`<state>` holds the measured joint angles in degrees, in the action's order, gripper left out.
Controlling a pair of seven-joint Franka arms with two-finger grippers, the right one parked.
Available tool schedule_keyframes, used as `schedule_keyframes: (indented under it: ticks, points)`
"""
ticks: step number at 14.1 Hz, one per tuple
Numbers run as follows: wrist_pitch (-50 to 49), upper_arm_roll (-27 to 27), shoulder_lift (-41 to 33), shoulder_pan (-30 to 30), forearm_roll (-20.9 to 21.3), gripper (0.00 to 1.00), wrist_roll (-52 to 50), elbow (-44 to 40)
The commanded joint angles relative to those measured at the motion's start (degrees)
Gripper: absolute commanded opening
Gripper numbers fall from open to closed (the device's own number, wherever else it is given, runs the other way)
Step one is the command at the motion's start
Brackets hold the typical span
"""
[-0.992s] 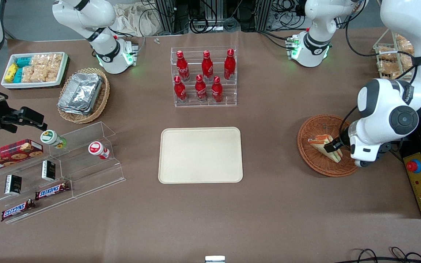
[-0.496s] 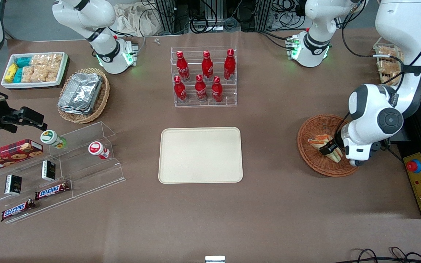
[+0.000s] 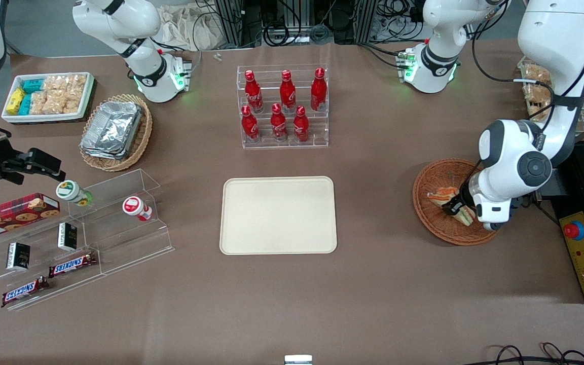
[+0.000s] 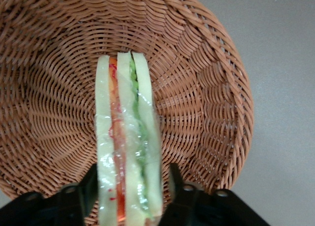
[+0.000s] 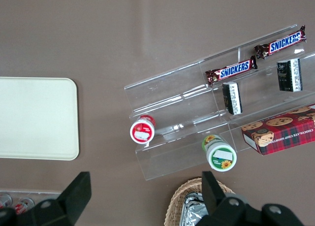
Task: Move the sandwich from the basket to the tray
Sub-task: 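Close the left gripper on the sandwich's crust edge, then lift the sandwich out of the basket with the left gripper, then carry the sandwich over the cream tray with the left gripper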
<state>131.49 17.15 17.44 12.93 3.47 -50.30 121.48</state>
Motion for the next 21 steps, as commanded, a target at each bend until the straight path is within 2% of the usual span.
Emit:
schedule_keyframes:
  ticks: [1, 4, 7, 8, 9, 12, 16, 21]
  points:
    - [-3.15, 0.61, -3.11, 0.34, 0.48, 0.0, -2.26, 0.53]
    - [-15.69, 0.78, -5.83, 0.34, 0.4, 0.0, -1.29, -5.61]
    - [-28.88, 0.96, -5.58, 0.17, -0.65, 0.0, 0.98, -18.07]
    - [-31.96, 0.96, -5.49, 0.08, -2.66, 0.0, 2.21, -21.86]
    - [-33.82, 0.96, -5.31, 0.08, -4.68, 0.0, 3.27, -26.16]
    - [-39.01, 1.66, -3.38, -1.85, -6.19, 0.0, 4.33, -35.76]
    - [-40.34, 6.13, -1.37, -6.41, -5.93, 0.0, 10.58, -40.08]
    - [-41.4, 6.59, 4.26, -16.86, -5.5, 0.0, 10.58, -43.95]
